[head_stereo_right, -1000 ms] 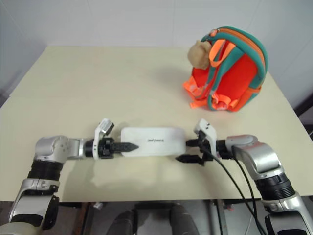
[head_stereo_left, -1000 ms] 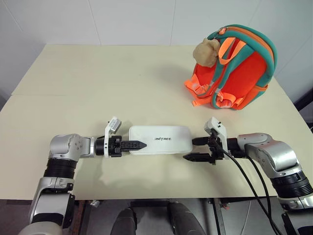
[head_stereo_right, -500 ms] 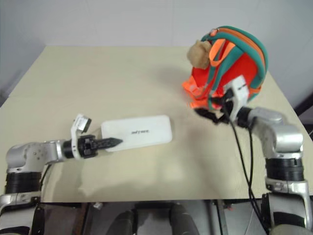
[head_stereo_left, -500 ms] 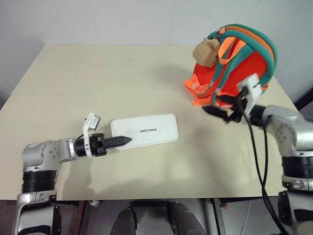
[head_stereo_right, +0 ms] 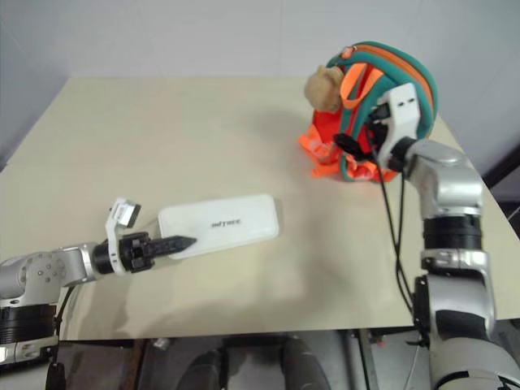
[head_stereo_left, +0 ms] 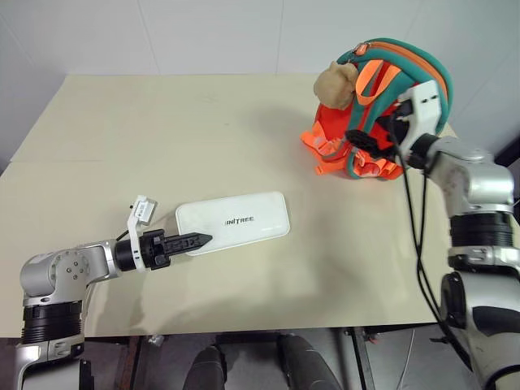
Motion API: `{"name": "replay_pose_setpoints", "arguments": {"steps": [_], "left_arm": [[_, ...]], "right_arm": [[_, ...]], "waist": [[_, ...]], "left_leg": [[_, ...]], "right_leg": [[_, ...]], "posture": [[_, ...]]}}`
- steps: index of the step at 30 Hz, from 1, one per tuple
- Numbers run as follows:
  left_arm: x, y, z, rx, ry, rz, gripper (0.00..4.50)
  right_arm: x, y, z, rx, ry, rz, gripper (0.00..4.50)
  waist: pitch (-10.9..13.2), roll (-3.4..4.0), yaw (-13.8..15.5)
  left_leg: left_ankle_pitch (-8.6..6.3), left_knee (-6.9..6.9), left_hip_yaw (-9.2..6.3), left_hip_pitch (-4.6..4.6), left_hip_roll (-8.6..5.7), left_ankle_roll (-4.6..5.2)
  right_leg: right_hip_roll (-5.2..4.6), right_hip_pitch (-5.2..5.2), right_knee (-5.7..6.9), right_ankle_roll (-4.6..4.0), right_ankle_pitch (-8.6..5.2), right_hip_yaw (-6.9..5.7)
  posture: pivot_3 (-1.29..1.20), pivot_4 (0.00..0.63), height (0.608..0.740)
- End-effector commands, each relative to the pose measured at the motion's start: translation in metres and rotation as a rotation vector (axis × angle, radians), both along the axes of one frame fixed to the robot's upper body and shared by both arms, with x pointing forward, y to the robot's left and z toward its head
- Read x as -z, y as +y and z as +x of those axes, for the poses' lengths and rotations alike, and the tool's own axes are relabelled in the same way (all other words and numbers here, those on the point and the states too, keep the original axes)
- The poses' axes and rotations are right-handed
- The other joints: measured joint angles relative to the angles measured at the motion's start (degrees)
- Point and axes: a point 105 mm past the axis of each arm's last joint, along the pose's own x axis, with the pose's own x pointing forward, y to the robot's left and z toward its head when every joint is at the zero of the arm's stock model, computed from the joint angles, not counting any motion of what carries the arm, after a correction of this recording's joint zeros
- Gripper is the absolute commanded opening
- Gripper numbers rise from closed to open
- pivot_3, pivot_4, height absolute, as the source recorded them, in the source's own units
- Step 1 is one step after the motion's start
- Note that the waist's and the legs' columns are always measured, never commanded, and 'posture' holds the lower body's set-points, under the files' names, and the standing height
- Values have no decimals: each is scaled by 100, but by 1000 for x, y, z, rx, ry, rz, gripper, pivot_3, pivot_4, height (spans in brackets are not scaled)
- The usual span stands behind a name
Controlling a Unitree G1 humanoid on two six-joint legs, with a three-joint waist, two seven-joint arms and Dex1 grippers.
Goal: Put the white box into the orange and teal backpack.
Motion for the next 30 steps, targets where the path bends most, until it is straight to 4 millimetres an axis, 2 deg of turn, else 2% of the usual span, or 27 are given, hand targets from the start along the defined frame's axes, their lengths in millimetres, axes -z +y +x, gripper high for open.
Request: {"name": "replay_pose_setpoints", "arguments": {"steps": [1,3,7,14,17,18,25,27,30], "left_arm": [[-14,0,0,1,-68,-29,1503],[-14,0,0,-1,-70,-29,1503],[-14,0,0,-12,-83,-28,1503],[-12,6,-1,-51,-89,-29,1503],[-12,7,-1,-66,-96,-30,1503],[-12,9,0,-76,-102,-28,1503],[-21,29,5,-142,-167,-10,1503],[-27,42,5,-179,-201,-10,1503],[-36,63,3,-244,-259,-23,1503]], "right_arm": [[-14,-9,14,68,-71,59,4500],[-17,-8,22,91,-86,99,4500],[-21,0,31,104,-134,102,3591],[-18,9,31,57,-166,77,1162],[-16,19,28,-23,-158,85,149],[-17,25,25,-72,-161,95,19],[-27,59,0,-373,-130,134,19],[-33,70,-18,-504,-105,156,19],[-46,87,-57,-733,-57,197,19]], "waist": [[0,0,-25],[1,1,-26],[1,2,-50],[2,4,-90],[2,4,-107],[2,4,-110],[3,5,-194],[3,6,-197],[7,13,-195]], "left_leg": [[0,1,0,-1,0,0],[0,-3,0,-3,-2,0],[0,-18,1,-3,0,-1],[1,-24,1,-1,1,-2],[5,-22,-2,0,1,-9],[6,-21,-2,0,0,-11],[8,-21,-6,3,2,-14],[9,-24,-7,3,4,-15],[9,-29,-9,2,8,-16]], "right_leg": [[0,1,-1,0,0,0],[-5,0,-5,1,0,-2],[-4,-2,-12,1,0,-1],[-3,-2,-11,1,0,-1],[-3,-2,-5,1,0,-3],[-3,-2,-3,1,0,-3],[0,-2,5,1,0,-5],[0,-4,6,0,0,-6],[2,-9,7,-2,-2,-7]], "posture": [[0,150,740],[0,150,740],[0,150,740],[0,150,740],[0,150,740],[0,150,740],[0,150,740],[0,150,740],[0,150,740]]}}
